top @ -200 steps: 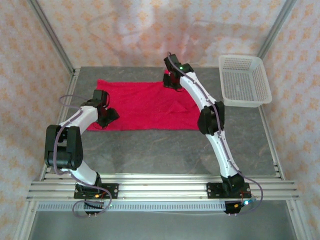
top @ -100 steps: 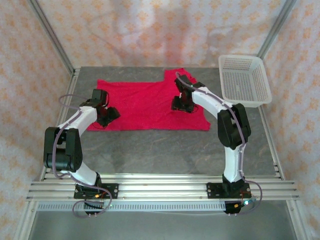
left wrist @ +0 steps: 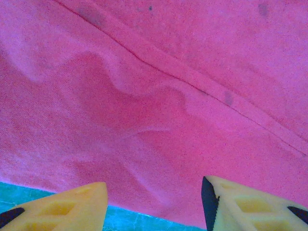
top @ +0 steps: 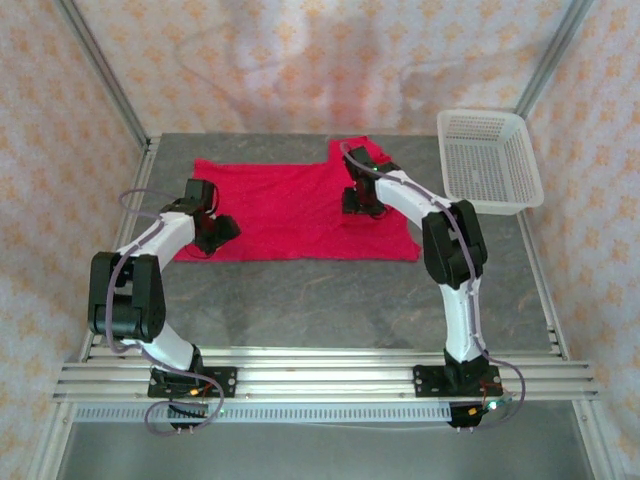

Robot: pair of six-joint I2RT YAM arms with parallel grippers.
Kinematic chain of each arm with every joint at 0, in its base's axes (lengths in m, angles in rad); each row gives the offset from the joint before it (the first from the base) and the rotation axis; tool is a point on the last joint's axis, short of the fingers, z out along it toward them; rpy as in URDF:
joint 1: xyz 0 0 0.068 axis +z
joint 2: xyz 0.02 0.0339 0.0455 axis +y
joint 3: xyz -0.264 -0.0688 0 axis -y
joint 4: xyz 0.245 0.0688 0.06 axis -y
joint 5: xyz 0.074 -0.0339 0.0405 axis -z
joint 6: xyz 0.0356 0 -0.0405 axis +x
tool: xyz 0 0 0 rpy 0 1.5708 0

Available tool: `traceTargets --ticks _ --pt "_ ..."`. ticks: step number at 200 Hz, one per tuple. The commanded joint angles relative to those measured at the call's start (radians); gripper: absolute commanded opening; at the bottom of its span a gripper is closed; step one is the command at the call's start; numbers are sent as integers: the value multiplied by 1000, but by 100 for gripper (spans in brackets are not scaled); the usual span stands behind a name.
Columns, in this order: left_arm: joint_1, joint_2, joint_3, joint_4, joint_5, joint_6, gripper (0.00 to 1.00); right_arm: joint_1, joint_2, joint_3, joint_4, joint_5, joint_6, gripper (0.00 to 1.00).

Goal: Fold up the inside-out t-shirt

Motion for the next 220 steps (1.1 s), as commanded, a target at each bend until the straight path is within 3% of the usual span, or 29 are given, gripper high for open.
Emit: traceTargets --ticks 1,69,82,117,172,220 --pt "6 16 22 -21 5 11 55 -2 57 84 -16 31 -30 56" --pt "6 46 37 -27 4 45 53 -1 160 202 -47 11 -11 52" --pt "6 51 40 -27 6 45 53 -2 175 212 -49 14 -11 42" --pt "6 59 44 -26 5 49 52 1 169 228 -79 43 -9 0" --pt "6 71 44 -24 12 50 51 21 85 246 -86 179 -66 0" --pt "6 67 63 -57 3 66 50 23 197 409 -119 131 -159 0"
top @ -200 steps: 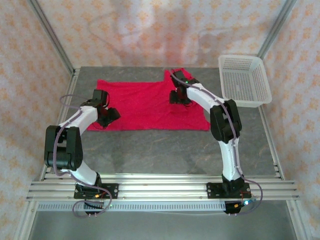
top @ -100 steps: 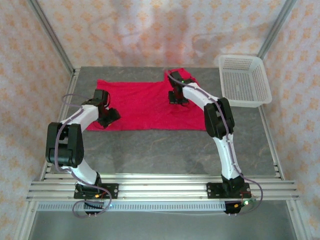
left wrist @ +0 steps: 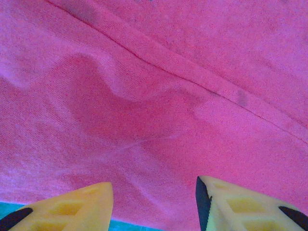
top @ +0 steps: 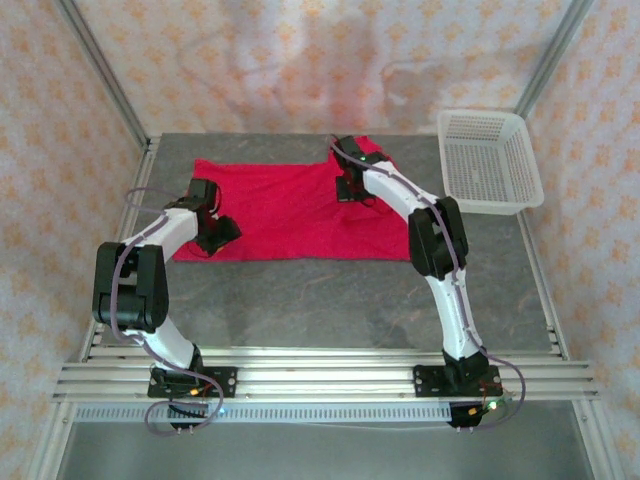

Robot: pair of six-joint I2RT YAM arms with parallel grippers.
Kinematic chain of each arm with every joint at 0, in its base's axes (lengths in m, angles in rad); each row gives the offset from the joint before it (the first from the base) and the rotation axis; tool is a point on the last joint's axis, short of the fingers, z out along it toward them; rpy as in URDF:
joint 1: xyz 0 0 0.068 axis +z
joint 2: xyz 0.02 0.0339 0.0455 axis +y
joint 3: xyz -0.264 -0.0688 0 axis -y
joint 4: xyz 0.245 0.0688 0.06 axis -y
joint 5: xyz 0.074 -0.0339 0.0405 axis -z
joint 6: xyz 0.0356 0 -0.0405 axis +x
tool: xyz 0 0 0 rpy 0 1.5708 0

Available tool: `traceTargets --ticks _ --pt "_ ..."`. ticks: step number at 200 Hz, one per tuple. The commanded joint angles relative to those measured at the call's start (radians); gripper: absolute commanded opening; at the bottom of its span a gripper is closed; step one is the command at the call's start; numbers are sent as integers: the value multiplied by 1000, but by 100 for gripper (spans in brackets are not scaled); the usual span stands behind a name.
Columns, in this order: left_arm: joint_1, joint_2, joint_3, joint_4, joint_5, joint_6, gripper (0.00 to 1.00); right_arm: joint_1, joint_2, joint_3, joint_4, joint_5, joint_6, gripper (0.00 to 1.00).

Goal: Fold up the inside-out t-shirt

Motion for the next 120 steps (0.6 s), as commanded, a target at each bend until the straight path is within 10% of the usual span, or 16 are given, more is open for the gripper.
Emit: traceTargets --ticks 1,34,68,120 --pt "6 5 34 -46 -3 30 50 3 44 125 -38 18 -71 0" --pt "6 1 34 -53 -3 31 50 25 185 338 -131 -16 -146 6" --pt "6 13 16 -49 -6 36 50 39 289 520 -256 16 -163 53" --pt "28 -10 36 -68 -7 31 50 39 40 261 -246 163 -48 58"
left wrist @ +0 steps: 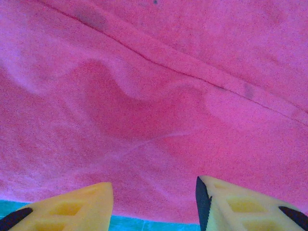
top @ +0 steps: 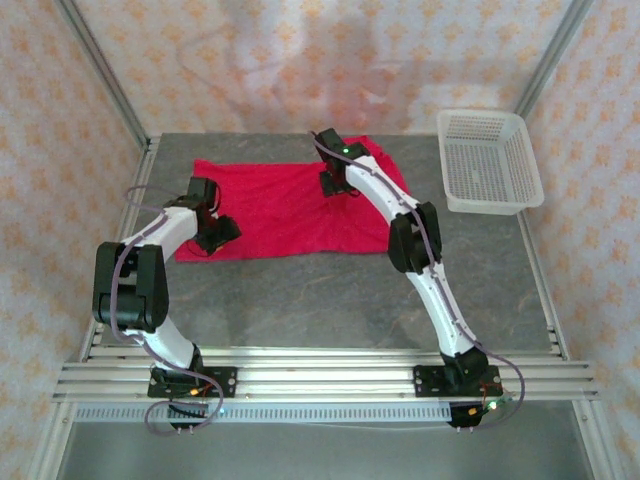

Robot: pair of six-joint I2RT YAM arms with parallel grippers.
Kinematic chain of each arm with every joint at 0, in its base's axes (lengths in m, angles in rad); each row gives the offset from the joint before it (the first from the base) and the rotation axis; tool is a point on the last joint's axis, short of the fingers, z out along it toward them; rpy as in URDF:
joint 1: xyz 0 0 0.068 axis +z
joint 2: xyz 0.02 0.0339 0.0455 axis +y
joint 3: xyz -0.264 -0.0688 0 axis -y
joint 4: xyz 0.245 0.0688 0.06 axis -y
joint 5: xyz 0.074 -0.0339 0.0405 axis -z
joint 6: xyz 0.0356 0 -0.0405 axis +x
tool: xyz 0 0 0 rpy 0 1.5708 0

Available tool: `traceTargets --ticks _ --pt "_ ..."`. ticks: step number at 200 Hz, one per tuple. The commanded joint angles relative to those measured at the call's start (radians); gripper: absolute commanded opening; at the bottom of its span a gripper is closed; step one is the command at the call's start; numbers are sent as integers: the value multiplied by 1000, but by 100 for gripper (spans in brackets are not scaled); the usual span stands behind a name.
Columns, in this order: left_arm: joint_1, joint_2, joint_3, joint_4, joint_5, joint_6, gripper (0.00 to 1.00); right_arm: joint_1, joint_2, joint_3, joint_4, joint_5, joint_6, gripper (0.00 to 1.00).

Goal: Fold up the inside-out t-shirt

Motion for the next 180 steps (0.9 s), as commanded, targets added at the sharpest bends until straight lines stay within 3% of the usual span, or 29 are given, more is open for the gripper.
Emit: traceTargets --ticks 1,39,66,86,127,180 --pt "21 -13 24 -44 -2 11 50 -3 -197 -136 -29 113 73 58" --pt "38 -6 57 -4 60 -28 51 -22 -484 -621 221 29 220 65" --pt "95 39 46 56 145 -73 51 -79 -543 -835 323 -97 340 65" --pt "158 66 26 77 143 -81 51 -132 -565 -962 360 -159 421 65" --pt "279 132 -43 107 144 -106 50 -188 -650 -1210 366 -121 480 65" --pt "286 51 -73 59 33 -82 51 -195 -825 -1365 304 -13 466 65"
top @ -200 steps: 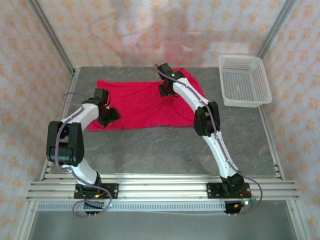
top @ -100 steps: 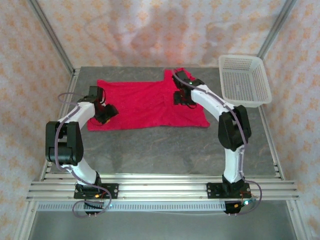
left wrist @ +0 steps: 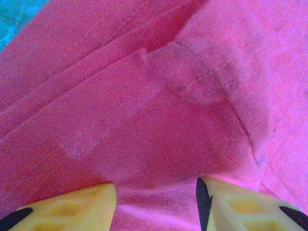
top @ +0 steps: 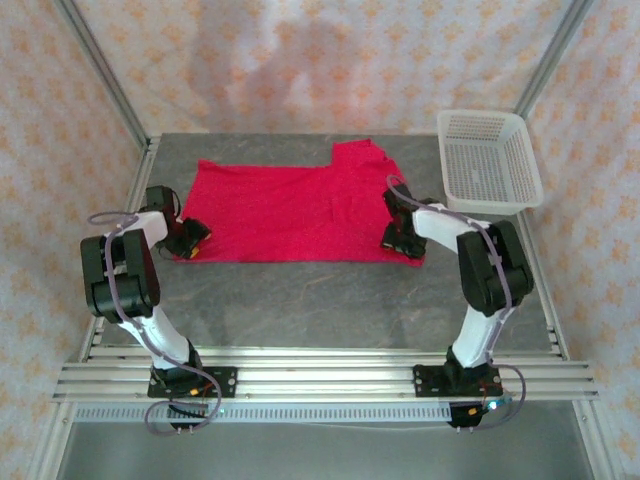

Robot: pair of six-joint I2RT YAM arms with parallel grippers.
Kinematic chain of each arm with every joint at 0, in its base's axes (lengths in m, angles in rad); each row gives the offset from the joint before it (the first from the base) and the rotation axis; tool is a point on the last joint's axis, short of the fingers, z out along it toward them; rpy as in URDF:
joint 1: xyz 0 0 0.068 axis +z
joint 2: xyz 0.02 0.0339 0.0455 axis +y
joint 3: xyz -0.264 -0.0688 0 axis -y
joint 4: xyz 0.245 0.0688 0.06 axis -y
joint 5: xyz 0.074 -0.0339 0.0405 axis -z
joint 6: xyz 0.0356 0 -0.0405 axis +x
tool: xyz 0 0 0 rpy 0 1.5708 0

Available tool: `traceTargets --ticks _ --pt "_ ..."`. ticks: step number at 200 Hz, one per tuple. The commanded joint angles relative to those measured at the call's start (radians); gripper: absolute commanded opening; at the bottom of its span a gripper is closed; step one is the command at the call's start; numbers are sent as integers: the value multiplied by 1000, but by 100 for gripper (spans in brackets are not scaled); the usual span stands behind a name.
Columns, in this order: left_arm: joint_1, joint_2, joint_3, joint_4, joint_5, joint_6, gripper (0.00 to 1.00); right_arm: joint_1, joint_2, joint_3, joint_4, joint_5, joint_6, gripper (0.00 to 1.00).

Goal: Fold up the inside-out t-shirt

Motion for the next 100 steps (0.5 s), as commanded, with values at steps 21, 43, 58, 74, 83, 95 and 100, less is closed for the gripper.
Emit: traceTargets --ticks 21,43,58,74,83,95,100 --pt "-10 -83 -8 -104 -151 6 50 -3 -118 14 -153 133 -18 64" --pt "-100 -187 43 -169 -257 10 52 32 -146 107 -172 133 -25 64" --pt "-196 -223 89 -176 -288 6 56 58 -129 156 -93 53 -19 64" --pt "-284 -185 152 -154 -246 4 57 64 -66 203 19 -74 21 64" --pt "-313 -132 197 -150 -213 4 57 63 -15 239 54 -121 44 64" --pt "-333 -53 253 -161 -173 2 56 66 61 301 58 -143 64 64" --pt "-337 -23 266 -160 -158 0 56 66 87 319 60 -153 69 64"
